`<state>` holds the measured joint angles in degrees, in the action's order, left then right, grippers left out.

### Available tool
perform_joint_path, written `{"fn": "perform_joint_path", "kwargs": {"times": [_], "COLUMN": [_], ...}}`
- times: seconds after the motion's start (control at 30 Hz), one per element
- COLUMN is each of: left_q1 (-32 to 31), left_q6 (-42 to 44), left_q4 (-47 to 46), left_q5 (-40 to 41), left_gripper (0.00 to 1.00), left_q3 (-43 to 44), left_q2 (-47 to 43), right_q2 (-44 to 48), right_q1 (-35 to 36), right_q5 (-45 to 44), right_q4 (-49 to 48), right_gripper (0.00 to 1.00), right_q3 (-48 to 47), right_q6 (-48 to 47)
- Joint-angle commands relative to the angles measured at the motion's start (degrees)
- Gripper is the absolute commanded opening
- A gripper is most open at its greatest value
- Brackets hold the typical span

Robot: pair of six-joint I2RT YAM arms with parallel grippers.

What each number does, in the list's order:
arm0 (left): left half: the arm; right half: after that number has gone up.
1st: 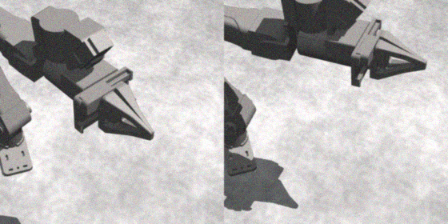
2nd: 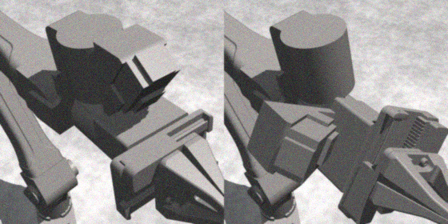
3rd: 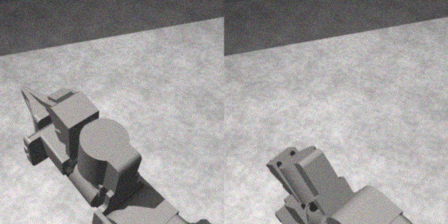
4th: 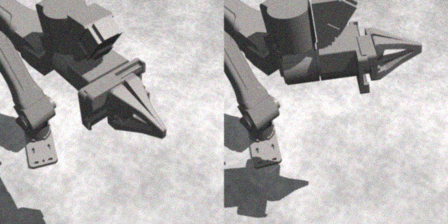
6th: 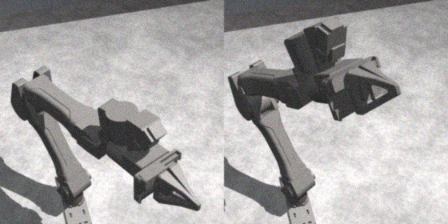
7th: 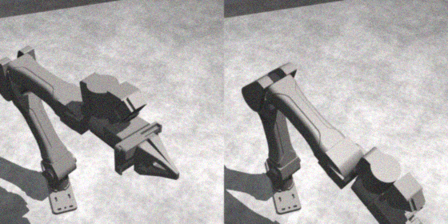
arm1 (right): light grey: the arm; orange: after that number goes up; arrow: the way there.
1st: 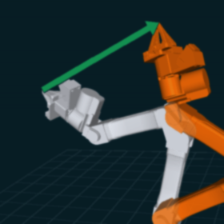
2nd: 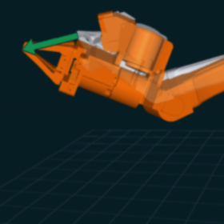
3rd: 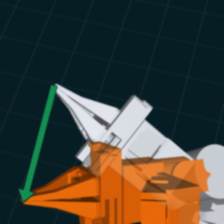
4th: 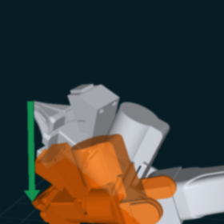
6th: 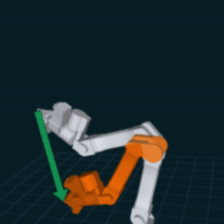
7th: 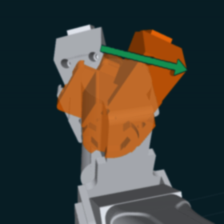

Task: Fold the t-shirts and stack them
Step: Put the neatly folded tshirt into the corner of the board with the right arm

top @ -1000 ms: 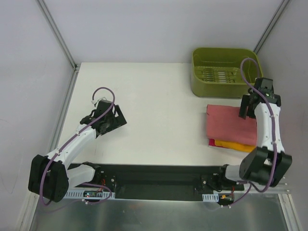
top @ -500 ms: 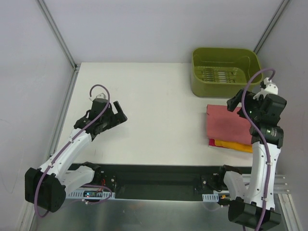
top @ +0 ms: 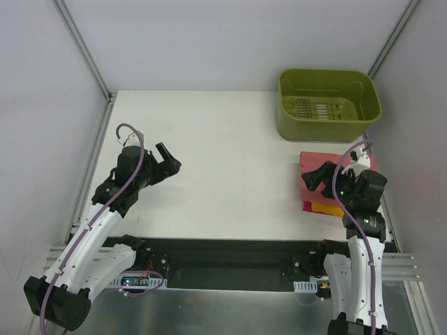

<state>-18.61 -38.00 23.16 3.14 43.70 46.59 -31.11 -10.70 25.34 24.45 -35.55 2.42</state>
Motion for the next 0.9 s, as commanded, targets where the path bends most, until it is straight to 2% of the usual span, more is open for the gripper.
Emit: {"fn": "perform_joint_path", "kwargs": {"times": [0.0, 0.17, 0.33, 0.43, 0.57, 0.87], "left_q1": [0.9, 0.9, 0.9, 0.9, 0.9, 0.9], "left_q6": [0.5, -0.4, -0.8, -0.8, -1.2, -0.4], "left_q4": [0.0, 0.5, 0.6, 0.7, 0.9, 1.1], "left_q5": [0.9, 0.1, -0.3, 0.1, 1.1, 2.7], "left_gripper": [0.99, 1.00, 0.99, 0.99, 0.99, 0.99], "left_q3": [0.2, -1.2, -1.9, -2.6, -3.9, -3.5], "left_q2": [-3.3, -4.6, -4.1, -4.1, -4.0, -2.6], "right_q2": [0.3, -3.2, -12.5, -16.3, -24.0, -28.5], "right_q1": [4.8, 14.9, 27.6, 32.0, 34.2, 36.1], "right_q5": [9.3, 7.0, -0.9, -5.6, -7.3, -9.0], "right_q4": [-11.4, -16.5, -23.5, -26.2, -28.1, -29.5], "right_gripper": [1.00, 1.00, 0.99, 1.00, 1.00, 1.00], "right_q3": [4.1, 5.1, 4.9, 3.3, 0.9, -1.4], "right_q6": [5.4, 5.8, 8.2, 8.4, 8.9, 8.7]}}
